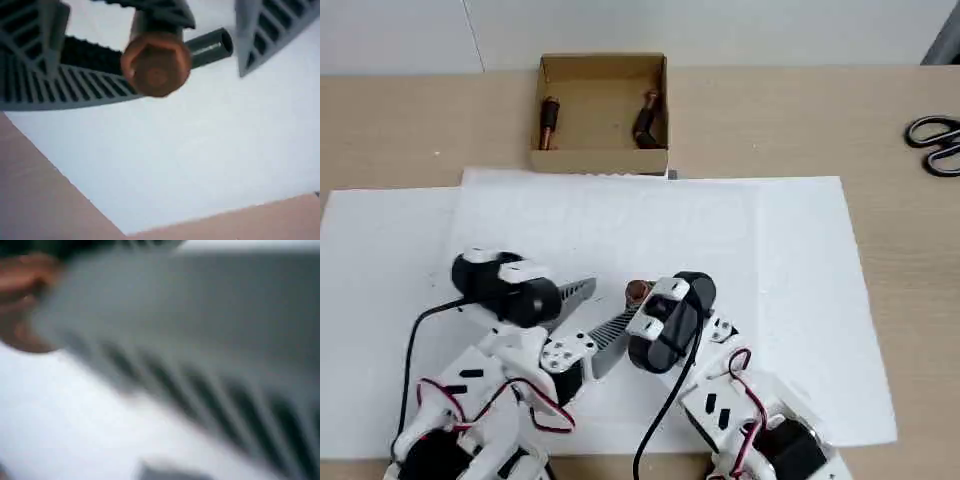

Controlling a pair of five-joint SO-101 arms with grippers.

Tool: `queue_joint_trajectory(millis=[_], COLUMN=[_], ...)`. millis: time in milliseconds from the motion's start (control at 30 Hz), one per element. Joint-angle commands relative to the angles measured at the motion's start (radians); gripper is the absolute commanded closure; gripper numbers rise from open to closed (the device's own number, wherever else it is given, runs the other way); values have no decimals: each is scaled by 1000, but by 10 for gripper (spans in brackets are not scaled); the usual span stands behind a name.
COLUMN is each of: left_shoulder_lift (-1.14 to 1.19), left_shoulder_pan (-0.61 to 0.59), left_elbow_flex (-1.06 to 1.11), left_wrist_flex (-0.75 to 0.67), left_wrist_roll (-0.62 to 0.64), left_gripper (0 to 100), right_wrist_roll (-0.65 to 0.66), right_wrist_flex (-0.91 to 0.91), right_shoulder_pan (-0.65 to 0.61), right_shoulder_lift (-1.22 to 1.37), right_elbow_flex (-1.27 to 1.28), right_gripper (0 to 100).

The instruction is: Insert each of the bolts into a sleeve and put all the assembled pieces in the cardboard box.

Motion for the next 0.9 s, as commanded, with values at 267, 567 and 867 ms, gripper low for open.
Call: queue_joint_trajectory(millis=[267,567,867], left_shoulder_lift=[-2,-2,0], left_shoulder_pan=[-311,-396,-396], left_elbow_flex=[97,420,576], left_wrist_flex=[8,-288,-456], left_wrist_roll=[-3,-114,-259], left_gripper=[994,994,994], right_wrist_roll=[-118,-127,-126], right_wrist_flex=[-133,-294,-501], right_shoulder_pan=[151,245,300], right_shoulder_lift=[-2,423,1167], right_elbow_flex=[75,-135,-580], right_gripper=[996,996,995])
